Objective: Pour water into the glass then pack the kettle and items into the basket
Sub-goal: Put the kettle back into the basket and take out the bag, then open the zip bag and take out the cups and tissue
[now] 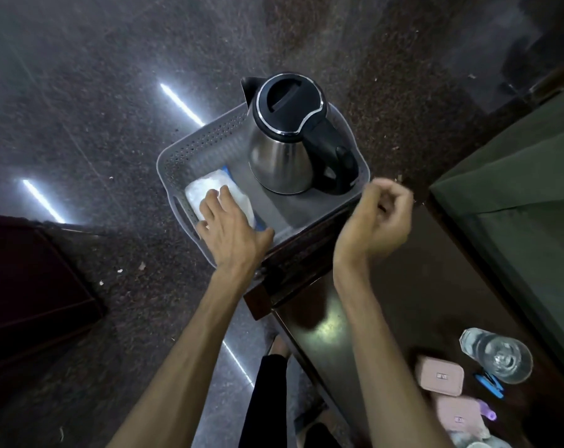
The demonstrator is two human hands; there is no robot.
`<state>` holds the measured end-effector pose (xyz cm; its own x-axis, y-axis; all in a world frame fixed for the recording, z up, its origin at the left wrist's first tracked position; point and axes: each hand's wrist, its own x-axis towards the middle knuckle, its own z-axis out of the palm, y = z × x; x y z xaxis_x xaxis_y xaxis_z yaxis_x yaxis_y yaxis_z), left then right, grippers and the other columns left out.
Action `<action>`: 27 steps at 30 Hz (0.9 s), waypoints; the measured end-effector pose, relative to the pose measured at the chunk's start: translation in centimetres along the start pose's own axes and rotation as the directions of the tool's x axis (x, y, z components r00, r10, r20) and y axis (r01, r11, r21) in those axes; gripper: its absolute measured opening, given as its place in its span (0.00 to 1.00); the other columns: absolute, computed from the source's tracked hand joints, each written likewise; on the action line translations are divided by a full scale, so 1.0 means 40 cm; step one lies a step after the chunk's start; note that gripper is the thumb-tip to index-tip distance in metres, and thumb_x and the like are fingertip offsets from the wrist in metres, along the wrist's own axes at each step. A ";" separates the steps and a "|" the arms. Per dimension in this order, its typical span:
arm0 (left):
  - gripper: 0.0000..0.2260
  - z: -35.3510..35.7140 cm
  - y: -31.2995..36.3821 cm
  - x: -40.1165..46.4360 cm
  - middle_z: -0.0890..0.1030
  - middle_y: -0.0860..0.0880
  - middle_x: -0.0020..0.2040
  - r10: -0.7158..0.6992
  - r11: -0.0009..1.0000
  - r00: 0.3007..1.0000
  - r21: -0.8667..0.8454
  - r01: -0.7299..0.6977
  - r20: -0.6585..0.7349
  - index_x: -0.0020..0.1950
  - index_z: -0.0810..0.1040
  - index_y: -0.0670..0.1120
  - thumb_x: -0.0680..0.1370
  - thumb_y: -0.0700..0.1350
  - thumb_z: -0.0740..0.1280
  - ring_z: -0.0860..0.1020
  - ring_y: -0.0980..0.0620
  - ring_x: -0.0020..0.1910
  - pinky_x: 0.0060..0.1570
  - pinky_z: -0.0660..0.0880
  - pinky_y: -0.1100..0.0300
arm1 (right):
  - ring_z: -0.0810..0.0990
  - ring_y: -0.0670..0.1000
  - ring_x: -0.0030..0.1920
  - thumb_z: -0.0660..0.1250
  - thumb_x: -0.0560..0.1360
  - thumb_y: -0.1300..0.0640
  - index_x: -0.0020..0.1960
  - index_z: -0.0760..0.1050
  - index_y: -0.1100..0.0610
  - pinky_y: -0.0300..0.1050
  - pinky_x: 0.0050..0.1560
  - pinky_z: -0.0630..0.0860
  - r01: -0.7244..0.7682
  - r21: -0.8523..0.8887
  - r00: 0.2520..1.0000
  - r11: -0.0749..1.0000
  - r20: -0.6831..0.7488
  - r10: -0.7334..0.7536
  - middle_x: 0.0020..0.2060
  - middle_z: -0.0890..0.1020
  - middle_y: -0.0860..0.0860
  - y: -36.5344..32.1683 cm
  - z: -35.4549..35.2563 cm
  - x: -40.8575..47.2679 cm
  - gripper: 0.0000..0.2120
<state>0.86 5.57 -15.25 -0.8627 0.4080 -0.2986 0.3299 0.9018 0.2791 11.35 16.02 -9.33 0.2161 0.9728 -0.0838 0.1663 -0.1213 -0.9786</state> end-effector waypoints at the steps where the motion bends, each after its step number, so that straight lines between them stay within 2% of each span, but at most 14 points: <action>1: 0.47 0.012 0.001 -0.004 0.63 0.40 0.77 -0.004 1.000 1.000 0.026 0.004 -0.006 0.78 0.61 0.41 0.65 0.54 0.78 0.64 0.38 0.75 0.66 0.70 0.40 | 0.79 0.44 0.40 0.69 0.76 0.60 0.46 0.81 0.55 0.38 0.42 0.78 -0.030 -0.010 0.999 0.999 0.017 0.031 0.41 0.83 0.50 0.012 -0.027 -0.017 0.03; 5: 0.41 0.031 -0.010 0.003 0.68 0.38 0.72 -0.017 1.000 0.995 0.015 0.019 -0.095 0.75 0.65 0.40 0.64 0.45 0.75 0.69 0.36 0.69 0.61 0.74 0.41 | 0.81 0.49 0.39 0.69 0.75 0.60 0.42 0.81 0.50 0.36 0.38 0.77 -0.206 -0.004 0.973 0.979 0.110 0.205 0.37 0.84 0.51 0.056 -0.126 -0.079 0.07; 9: 0.29 0.018 -0.037 -0.021 0.75 0.37 0.62 0.015 0.981 0.968 -0.182 -0.062 -0.251 0.66 0.75 0.38 0.64 0.39 0.70 0.74 0.37 0.59 0.60 0.74 0.46 | 0.82 0.49 0.37 0.69 0.76 0.64 0.42 0.81 0.54 0.35 0.37 0.78 -0.314 -0.011 0.933 0.949 0.184 0.310 0.35 0.84 0.51 0.075 -0.175 -0.104 0.08; 12: 0.20 -0.017 -0.043 -0.055 0.79 0.38 0.54 -0.031 0.903 0.916 -0.404 -0.145 -0.399 0.57 0.79 0.36 0.65 0.35 0.70 0.78 0.40 0.51 0.52 0.76 0.48 | 0.82 0.45 0.36 0.69 0.77 0.65 0.43 0.82 0.57 0.34 0.37 0.79 -0.365 -0.036 0.887 0.930 0.291 0.359 0.34 0.85 0.49 0.067 -0.183 -0.099 0.06; 15: 0.15 -0.071 -0.018 -0.110 0.78 0.44 0.48 -0.120 0.778 0.854 -0.582 -0.235 -0.506 0.53 0.79 0.37 0.66 0.33 0.69 0.76 0.51 0.45 0.45 0.74 0.58 | 0.82 0.45 0.36 0.70 0.79 0.63 0.46 0.83 0.58 0.36 0.37 0.79 -0.433 -0.083 0.806 0.897 0.411 0.427 0.33 0.84 0.48 0.052 -0.185 -0.076 0.05; 17: 0.14 -0.109 0.017 -0.171 0.76 0.48 0.46 -0.174 0.652 0.858 -0.709 -0.267 -0.483 0.52 0.77 0.38 0.67 0.32 0.67 0.75 0.57 0.42 0.42 0.72 0.63 | 0.82 0.46 0.37 0.71 0.80 0.60 0.48 0.84 0.58 0.39 0.39 0.78 -0.484 -0.124 0.733 0.867 0.484 0.478 0.35 0.85 0.47 0.042 -0.189 -0.062 0.04; 20: 0.15 -0.136 0.080 -0.295 0.75 0.52 0.43 -0.123 0.510 0.906 -0.809 -0.292 -0.404 0.52 0.76 0.41 0.68 0.28 0.66 0.75 0.62 0.39 0.38 0.72 0.70 | 0.83 0.45 0.40 0.74 0.79 0.50 0.53 0.84 0.55 0.42 0.43 0.80 -0.516 -0.143 0.658 0.845 0.565 0.498 0.39 0.86 0.46 0.027 -0.226 -0.047 0.09; 24: 0.13 -0.091 0.142 -0.450 0.74 0.60 0.36 -0.014 0.478 0.977 -0.860 -0.180 -0.213 0.47 0.74 0.41 0.68 0.26 0.64 0.72 0.65 0.33 0.34 0.70 0.72 | 0.84 0.48 0.42 0.71 0.75 0.46 0.55 0.81 0.56 0.44 0.43 0.82 -0.515 -0.063 0.662 0.855 0.605 0.443 0.42 0.87 0.46 0.016 -0.330 -0.028 0.15; 27: 0.17 -0.037 0.174 -0.531 0.75 0.62 0.35 0.063 0.485 0.997 -0.871 -0.077 -0.053 0.46 0.73 0.42 0.69 0.21 0.63 0.73 0.65 0.33 0.33 0.70 0.73 | 0.86 0.51 0.47 0.71 0.73 0.43 0.58 0.80 0.58 0.48 0.48 0.83 -0.540 0.026 0.690 0.841 0.585 0.425 0.47 0.87 0.53 0.030 -0.453 -0.015 0.21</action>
<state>20.93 2.95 -5.62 -0.8595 0.4556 -0.2318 -0.1073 0.2826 0.9532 28.86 11.71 -7.03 -0.3433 0.7356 -0.5839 -0.0013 -0.6221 -0.7830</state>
